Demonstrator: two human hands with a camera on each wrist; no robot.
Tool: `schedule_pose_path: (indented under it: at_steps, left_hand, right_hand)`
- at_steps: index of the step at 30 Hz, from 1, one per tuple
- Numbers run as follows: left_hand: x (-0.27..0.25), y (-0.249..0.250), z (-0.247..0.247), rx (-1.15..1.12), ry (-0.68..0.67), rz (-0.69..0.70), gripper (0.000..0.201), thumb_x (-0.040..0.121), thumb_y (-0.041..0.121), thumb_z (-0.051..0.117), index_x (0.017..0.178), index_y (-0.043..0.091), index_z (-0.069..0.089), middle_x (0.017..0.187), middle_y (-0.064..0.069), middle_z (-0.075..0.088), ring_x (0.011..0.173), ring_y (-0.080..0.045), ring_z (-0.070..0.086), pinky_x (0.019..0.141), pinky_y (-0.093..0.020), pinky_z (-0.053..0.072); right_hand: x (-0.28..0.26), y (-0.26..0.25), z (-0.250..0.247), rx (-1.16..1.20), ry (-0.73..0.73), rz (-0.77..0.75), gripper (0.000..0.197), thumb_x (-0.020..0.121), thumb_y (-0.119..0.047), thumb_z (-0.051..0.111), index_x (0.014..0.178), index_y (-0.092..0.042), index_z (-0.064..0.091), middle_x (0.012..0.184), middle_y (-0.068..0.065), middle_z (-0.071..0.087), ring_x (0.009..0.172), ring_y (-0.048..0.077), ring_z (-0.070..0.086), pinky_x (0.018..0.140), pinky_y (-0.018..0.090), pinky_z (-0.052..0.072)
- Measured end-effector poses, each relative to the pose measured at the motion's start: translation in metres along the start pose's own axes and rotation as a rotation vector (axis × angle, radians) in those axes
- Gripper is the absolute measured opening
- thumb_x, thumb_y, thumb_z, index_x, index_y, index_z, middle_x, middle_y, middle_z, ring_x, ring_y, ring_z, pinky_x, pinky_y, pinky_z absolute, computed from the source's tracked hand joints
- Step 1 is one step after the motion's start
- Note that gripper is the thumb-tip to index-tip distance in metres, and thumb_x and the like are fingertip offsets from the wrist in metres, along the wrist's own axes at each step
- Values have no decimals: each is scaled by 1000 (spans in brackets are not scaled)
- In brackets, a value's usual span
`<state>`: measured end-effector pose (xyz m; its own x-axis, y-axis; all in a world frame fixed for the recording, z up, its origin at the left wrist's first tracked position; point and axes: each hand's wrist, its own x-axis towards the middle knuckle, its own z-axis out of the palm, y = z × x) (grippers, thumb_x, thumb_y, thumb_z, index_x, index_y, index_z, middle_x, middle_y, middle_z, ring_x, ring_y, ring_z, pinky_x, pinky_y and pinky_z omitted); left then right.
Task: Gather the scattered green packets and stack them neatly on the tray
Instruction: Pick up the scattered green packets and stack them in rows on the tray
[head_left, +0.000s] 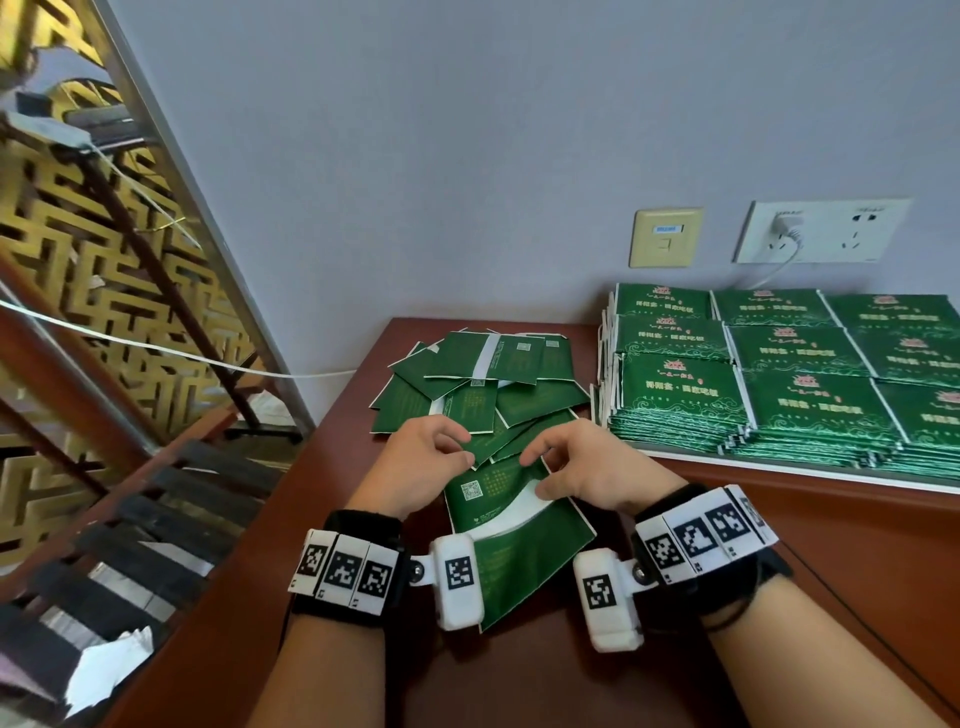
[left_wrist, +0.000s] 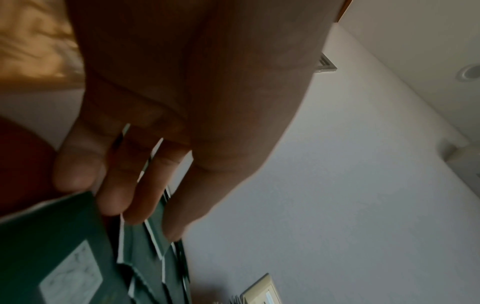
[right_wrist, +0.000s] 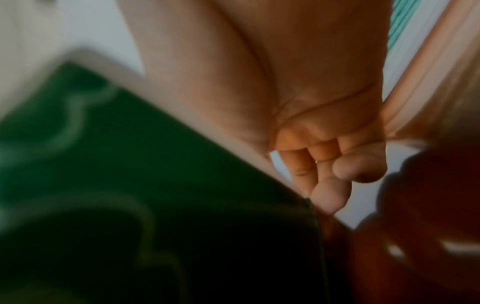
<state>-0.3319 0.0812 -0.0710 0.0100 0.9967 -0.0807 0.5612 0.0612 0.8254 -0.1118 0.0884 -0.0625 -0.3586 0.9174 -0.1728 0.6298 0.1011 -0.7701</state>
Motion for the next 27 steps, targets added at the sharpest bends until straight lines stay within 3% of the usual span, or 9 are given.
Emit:
schedule_pose_path:
  at_steps: [4, 7, 11, 15, 18, 23, 27]
  left_hand:
    - [3, -2, -8, -55, 91, 29, 10, 87, 17, 71, 94, 23, 71, 96, 0, 71, 85, -14, 67, 72, -27, 51]
    - [15, 1, -13, -73, 188, 27, 9, 86, 15, 71, 91, 23, 72, 95, 1, 70, 92, -16, 67, 83, -31, 54]
    - [45, 15, -19, 96, 188, 58, 12, 85, 20, 69, 95, 26, 69, 104, 5, 68, 101, -15, 63, 95, -35, 49]
    - [76, 22, -19, 229, 160, -6, 22, 87, 24, 67, 108, 30, 66, 123, 4, 63, 118, -18, 55, 108, -38, 40]
    - [96, 18, -14, 343, 136, -47, 25, 87, 30, 66, 111, 31, 65, 128, 3, 62, 122, -21, 53, 109, -40, 40]
    - [114, 9, -8, 392, 66, -128, 27, 83, 39, 65, 109, 44, 62, 133, 2, 59, 130, -27, 45, 110, -46, 37]
    - [121, 6, -9, 412, 94, -142, 20, 85, 39, 64, 104, 44, 64, 132, 2, 59, 131, -29, 42, 110, -41, 35]
  right_hand:
    - [-10, -6, -12, -3, -50, -9, 26, 72, -7, 81, 94, -20, 75, 67, -5, 60, 57, 9, 54, 60, 20, 43]
    - [-21, -14, -24, 91, -86, -41, 23, 79, -10, 77, 100, -17, 74, 64, 0, 63, 52, 12, 52, 55, 21, 44]
    - [-26, -16, -43, 154, 74, -111, 19, 87, -12, 70, 104, -20, 73, 50, -20, 60, 46, 7, 50, 50, 13, 40]
    - [-18, -8, -44, 136, 236, -148, 22, 84, -9, 72, 104, -20, 75, 68, -17, 62, 47, -2, 54, 58, 13, 43]
    - [-10, 0, -39, 104, 318, -134, 18, 81, -14, 75, 97, -22, 77, 71, -19, 62, 53, -12, 54, 61, 11, 38]
    - [-5, 2, -37, 89, 377, -138, 13, 78, -14, 78, 84, -25, 78, 71, -19, 64, 56, -9, 54, 63, 8, 38]
    - [-1, 4, -37, 39, 376, -134, 16, 78, -14, 77, 82, -29, 76, 77, -21, 62, 62, -8, 53, 67, 8, 39]
